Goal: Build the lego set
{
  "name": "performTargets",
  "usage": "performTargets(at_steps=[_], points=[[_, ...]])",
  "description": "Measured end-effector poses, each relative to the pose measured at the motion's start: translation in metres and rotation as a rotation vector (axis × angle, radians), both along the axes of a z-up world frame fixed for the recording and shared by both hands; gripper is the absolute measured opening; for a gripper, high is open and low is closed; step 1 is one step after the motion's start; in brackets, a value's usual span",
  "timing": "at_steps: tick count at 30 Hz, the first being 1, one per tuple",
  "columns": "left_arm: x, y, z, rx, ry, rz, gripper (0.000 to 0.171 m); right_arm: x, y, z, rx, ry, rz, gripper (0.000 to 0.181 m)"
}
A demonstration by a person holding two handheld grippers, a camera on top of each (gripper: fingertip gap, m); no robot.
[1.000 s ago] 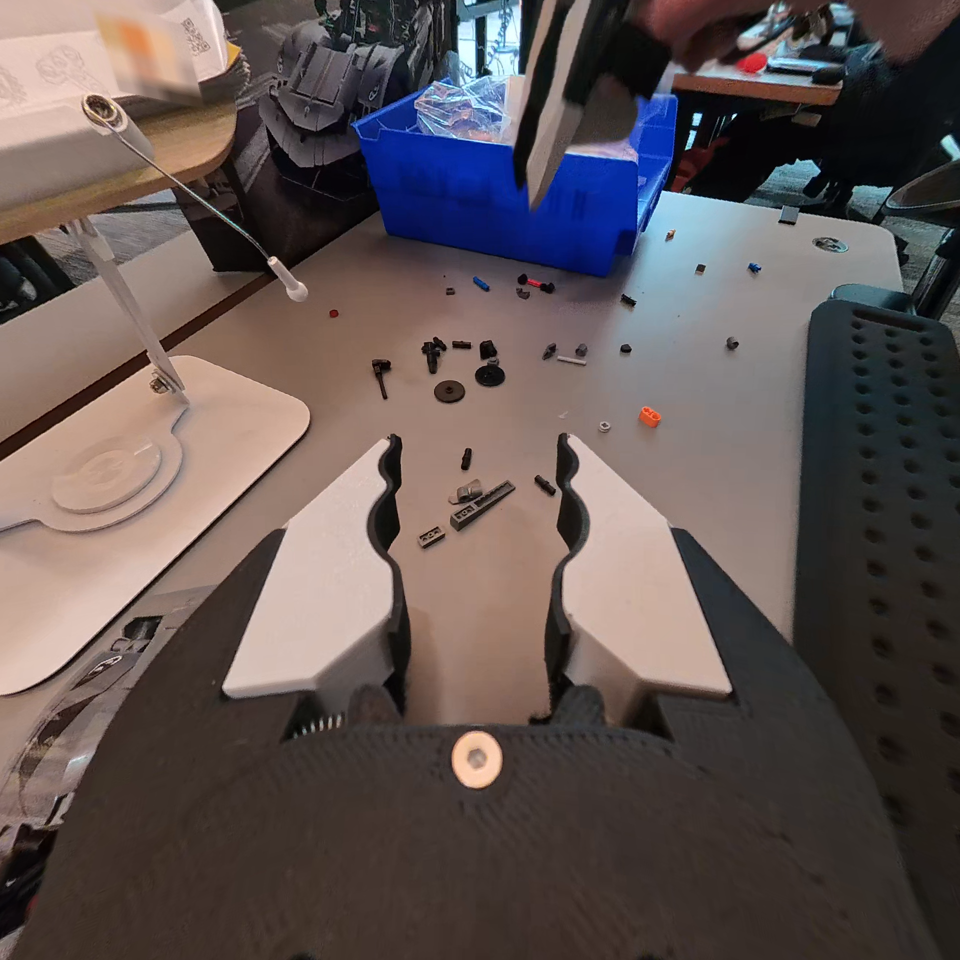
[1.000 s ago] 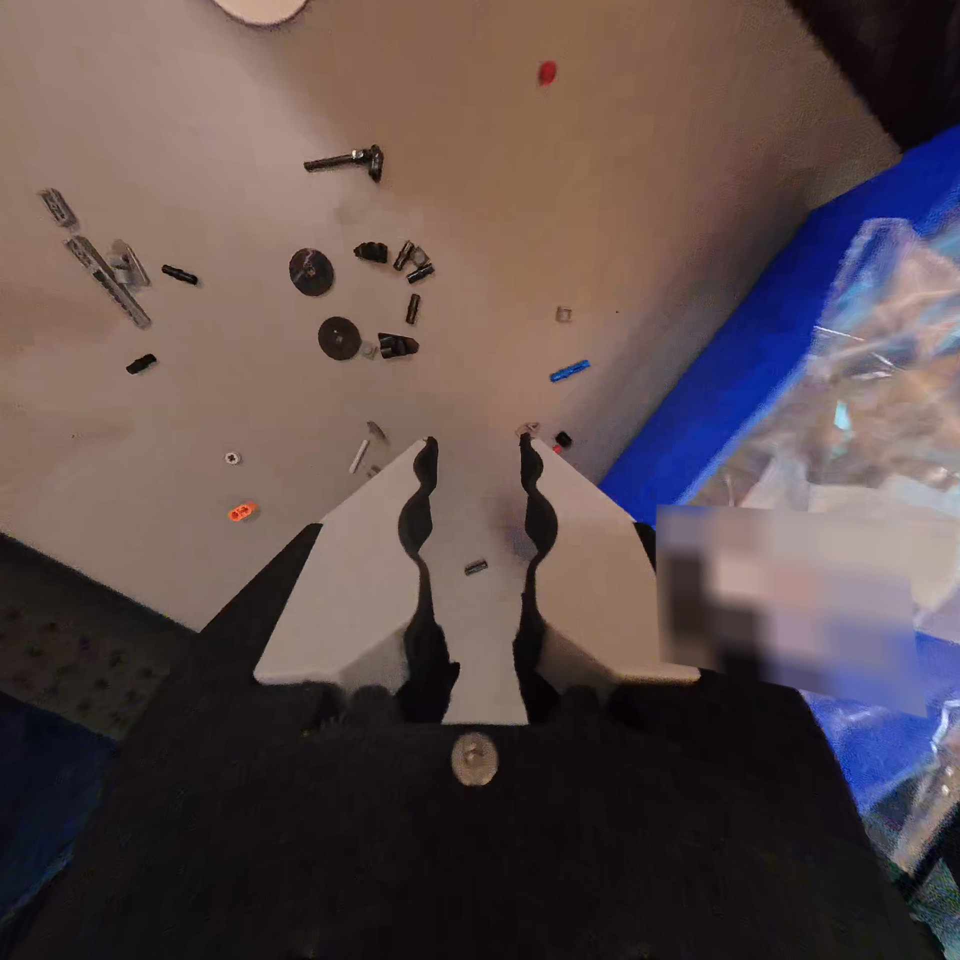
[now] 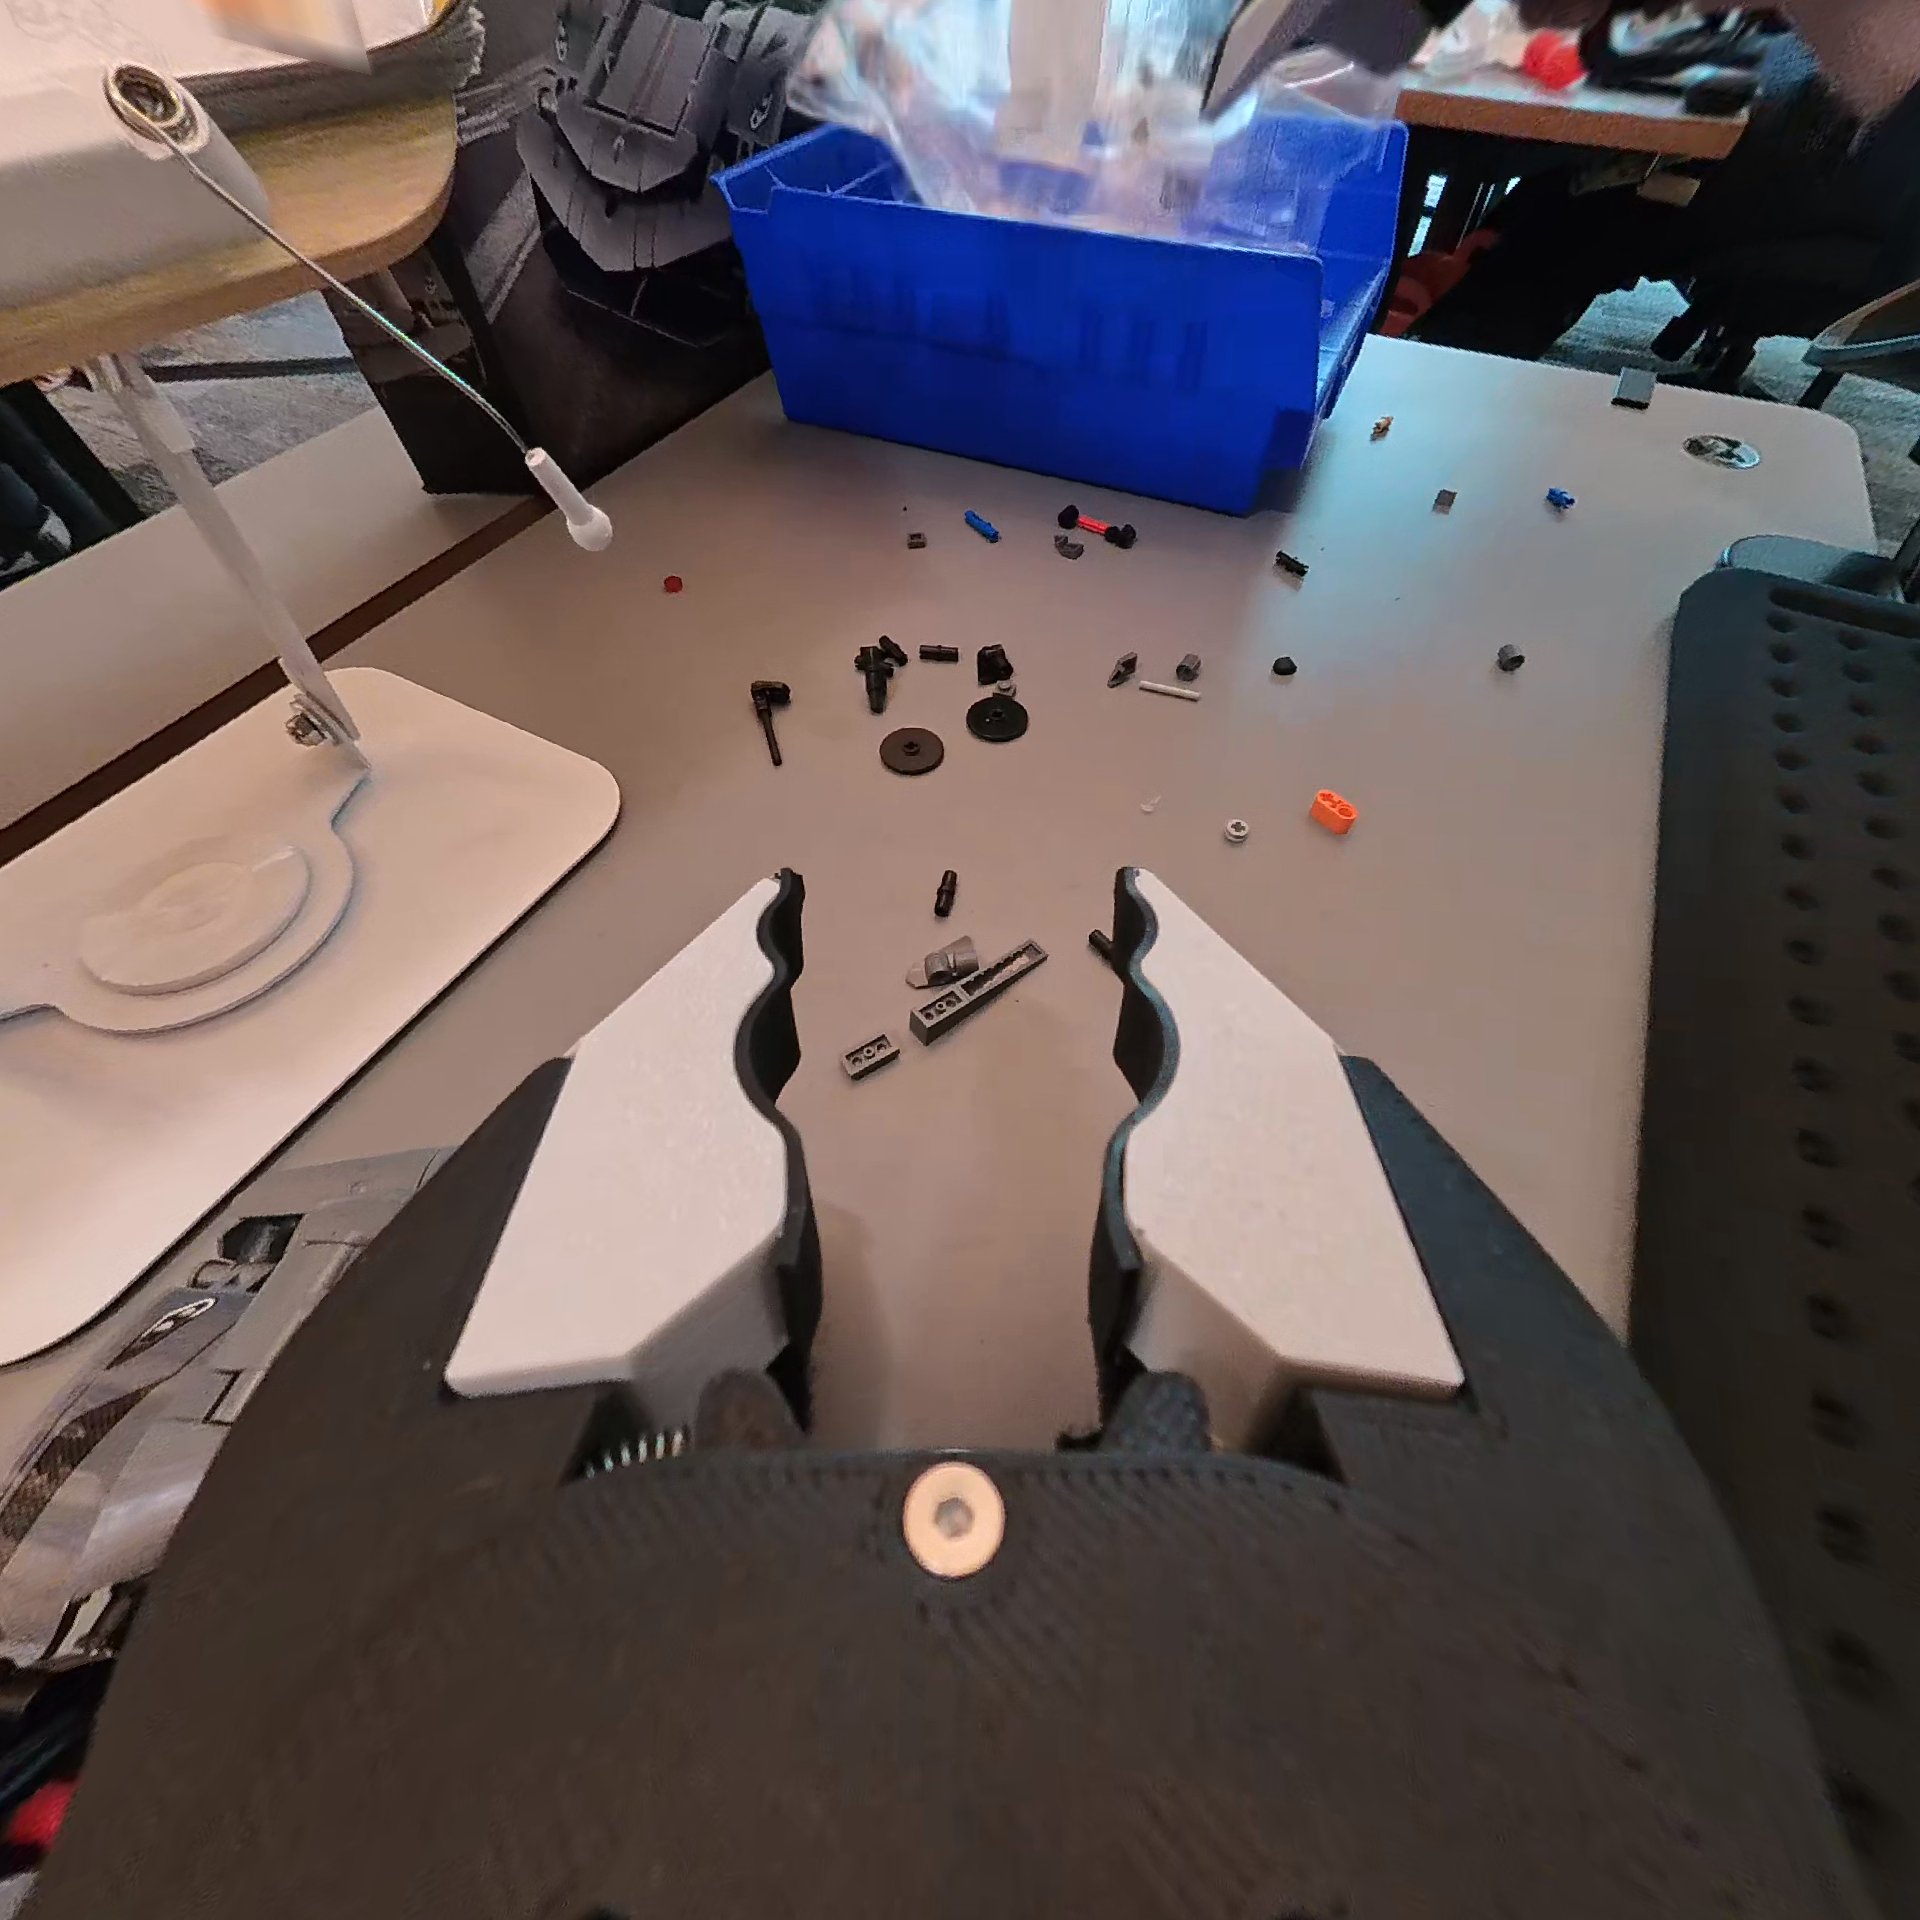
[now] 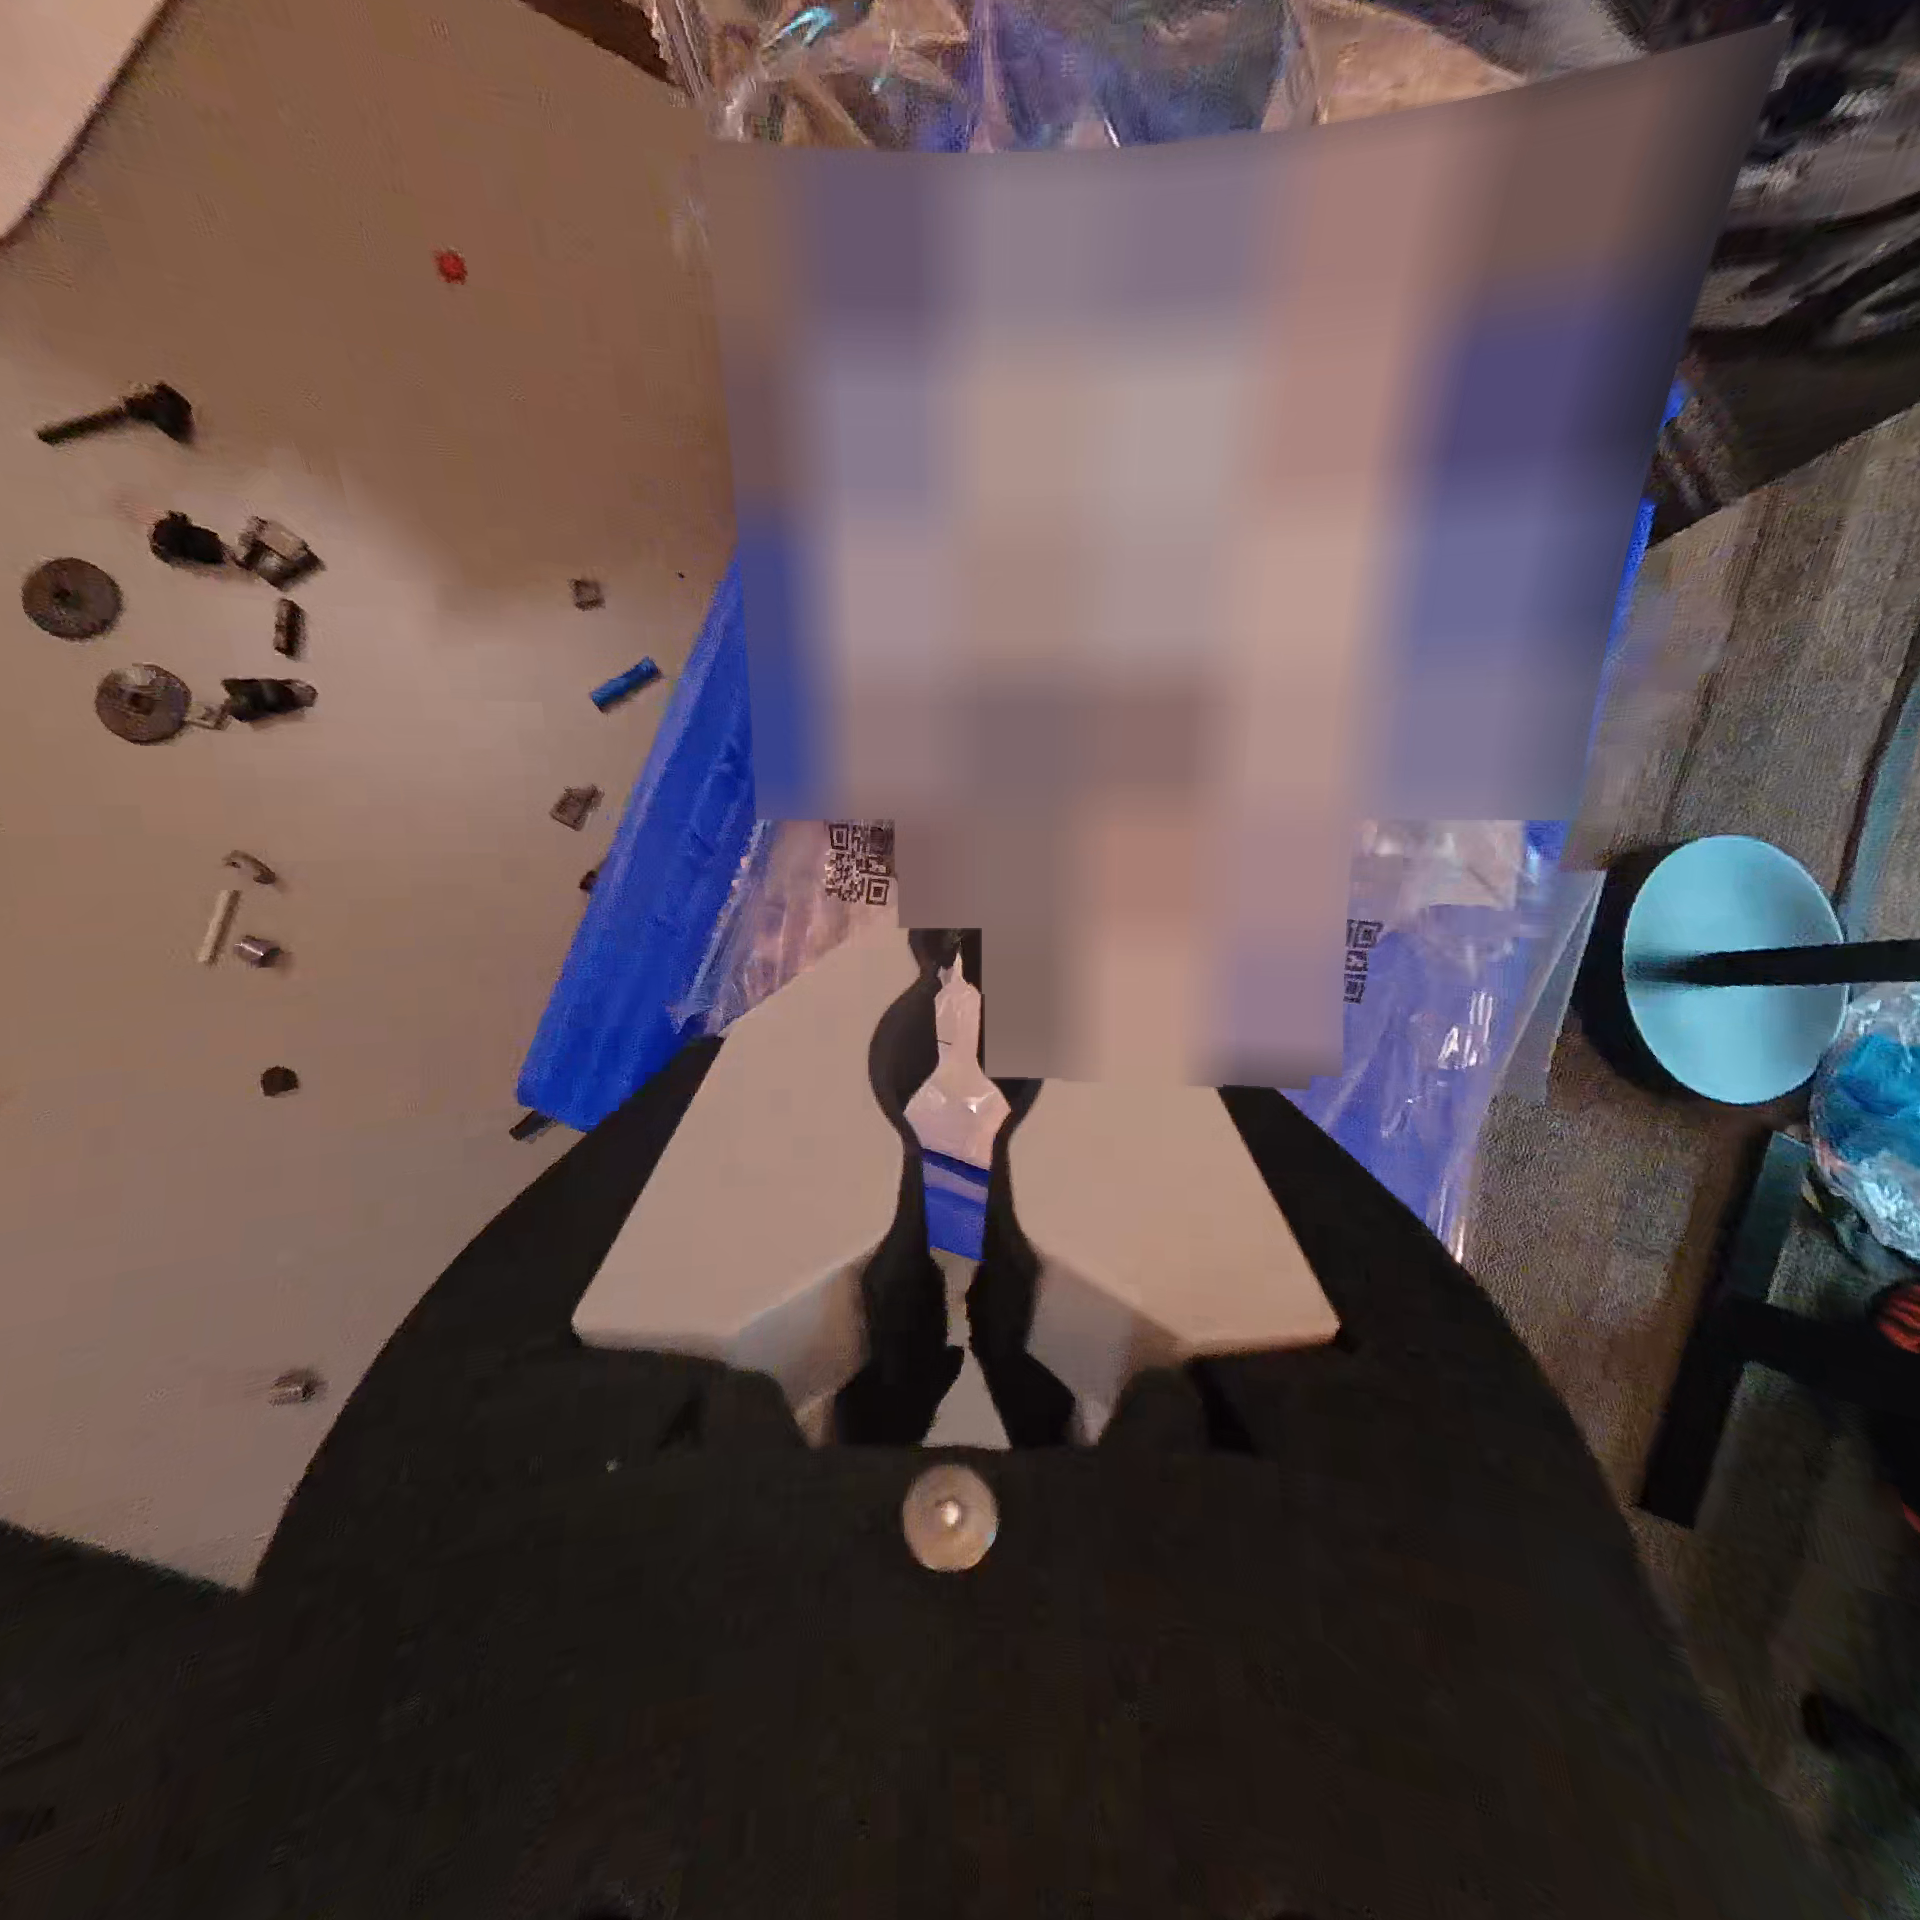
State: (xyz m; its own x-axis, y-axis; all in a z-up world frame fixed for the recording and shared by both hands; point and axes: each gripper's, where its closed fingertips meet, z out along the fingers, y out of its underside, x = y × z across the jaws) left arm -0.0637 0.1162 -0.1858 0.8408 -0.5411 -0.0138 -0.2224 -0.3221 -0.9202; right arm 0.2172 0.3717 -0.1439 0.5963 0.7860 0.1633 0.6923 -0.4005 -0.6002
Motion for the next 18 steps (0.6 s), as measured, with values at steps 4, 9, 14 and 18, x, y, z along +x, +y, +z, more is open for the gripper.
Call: performTargets(at_steps=[4, 9, 14, 18], points=[[0.001, 0.001, 0.0, 0.006, 0.01, 0.0, 0.058, -0.017, -0.021, 0.042, 0.074, 0.048, 0.063, 0.0], [-0.003, 0.001, 0.008, 0.056, 0.027, 0.026, 0.061, -0.053, -0.071, 0.077, 0.088, 0.075, 0.212, 0.0], [-0.011, 0.0, 0.027, 0.155, 0.047, 0.074, 0.066, -0.09, -0.128, 0.08, 0.06, 0.016, 0.38, 0.0], [-0.012, -0.004, 0.045, 0.276, 0.123, 0.1, 0.078, -0.118, -0.166, 0.058, -0.007, -0.056, 0.473, 0.0]])
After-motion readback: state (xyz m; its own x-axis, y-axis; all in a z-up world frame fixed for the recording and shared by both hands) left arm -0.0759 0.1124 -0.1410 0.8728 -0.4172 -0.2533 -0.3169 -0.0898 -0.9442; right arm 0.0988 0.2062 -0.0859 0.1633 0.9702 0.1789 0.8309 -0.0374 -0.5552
